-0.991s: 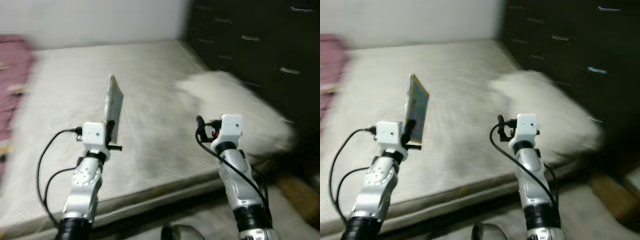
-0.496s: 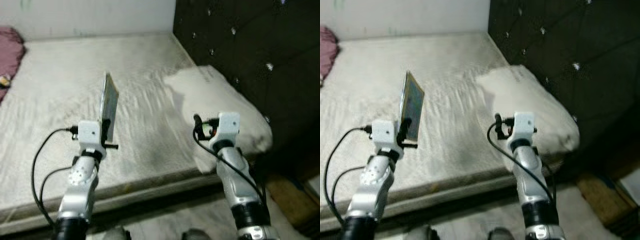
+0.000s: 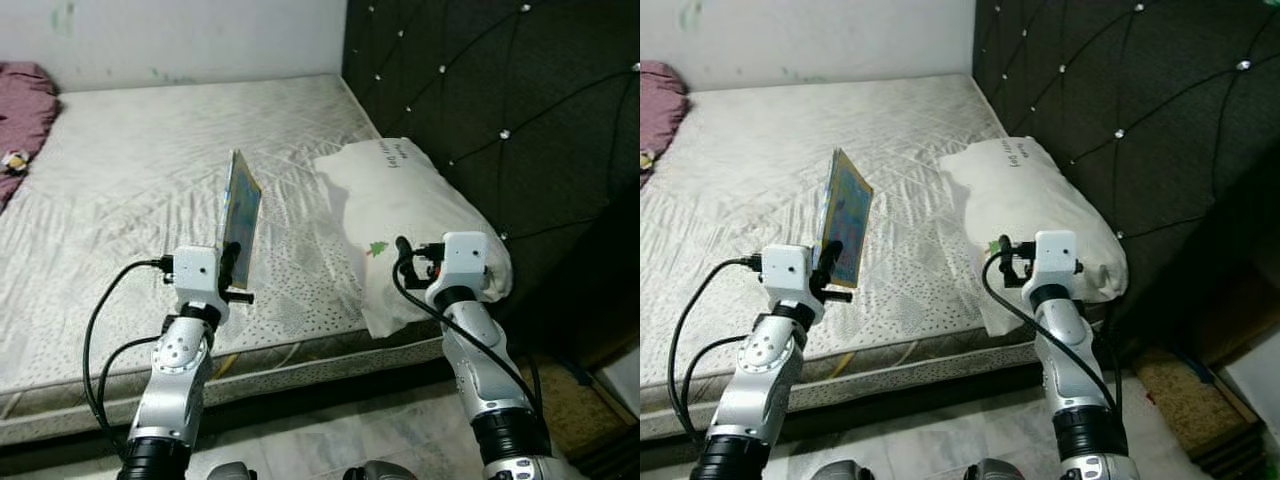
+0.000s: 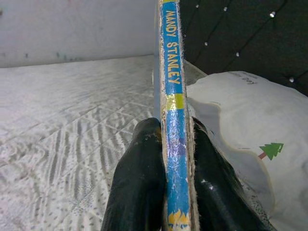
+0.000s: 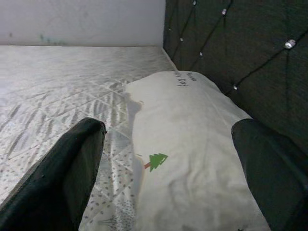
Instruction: Clean up the room
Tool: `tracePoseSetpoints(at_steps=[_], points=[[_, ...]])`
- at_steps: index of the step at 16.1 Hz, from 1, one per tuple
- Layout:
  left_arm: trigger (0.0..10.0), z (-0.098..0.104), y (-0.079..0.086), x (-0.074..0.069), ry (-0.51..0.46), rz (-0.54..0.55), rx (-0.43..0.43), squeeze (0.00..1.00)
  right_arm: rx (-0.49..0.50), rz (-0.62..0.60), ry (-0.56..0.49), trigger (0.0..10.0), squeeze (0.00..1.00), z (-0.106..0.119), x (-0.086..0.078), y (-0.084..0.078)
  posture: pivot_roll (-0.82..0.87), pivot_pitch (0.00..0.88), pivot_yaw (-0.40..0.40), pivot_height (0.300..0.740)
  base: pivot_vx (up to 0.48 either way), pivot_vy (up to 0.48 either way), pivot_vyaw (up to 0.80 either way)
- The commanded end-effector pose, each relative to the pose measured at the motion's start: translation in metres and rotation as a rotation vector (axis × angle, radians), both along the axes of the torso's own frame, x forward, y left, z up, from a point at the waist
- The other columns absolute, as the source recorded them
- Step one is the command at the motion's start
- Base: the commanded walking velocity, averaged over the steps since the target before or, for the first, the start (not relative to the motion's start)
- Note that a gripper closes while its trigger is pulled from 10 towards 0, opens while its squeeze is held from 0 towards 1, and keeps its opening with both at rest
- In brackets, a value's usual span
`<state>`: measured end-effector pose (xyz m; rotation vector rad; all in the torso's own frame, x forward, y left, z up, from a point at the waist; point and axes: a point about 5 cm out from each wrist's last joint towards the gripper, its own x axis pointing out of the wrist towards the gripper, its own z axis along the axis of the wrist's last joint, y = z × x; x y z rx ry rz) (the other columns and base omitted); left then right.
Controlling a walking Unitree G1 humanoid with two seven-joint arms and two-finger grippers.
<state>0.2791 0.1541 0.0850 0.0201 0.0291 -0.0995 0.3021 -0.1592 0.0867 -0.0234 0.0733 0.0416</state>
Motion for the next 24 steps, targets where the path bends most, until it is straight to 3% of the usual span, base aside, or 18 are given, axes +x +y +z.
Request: tracePoseSetpoints(at_steps=[1,24], points=[[10.0,0.0145,0.0018,0.0022,-0.07,-0.005,-0.001,0.0,-0.002,0.007,-0.016,10.0,0.0,0.0044,0.0034,0.0016,-0.03,0.0,-0.015,0.74,0.0,0.0,0.0],[10.0,0.0148,-0.0026,0.0028,-0.067,-0.035,-0.006,0.0,-0.023,0.022,-0.012,10.0,0.0,0.001,-0.0011,0.0036,-0.04,0.0,-0.014,0.74,0.304,0.0,0.0]])
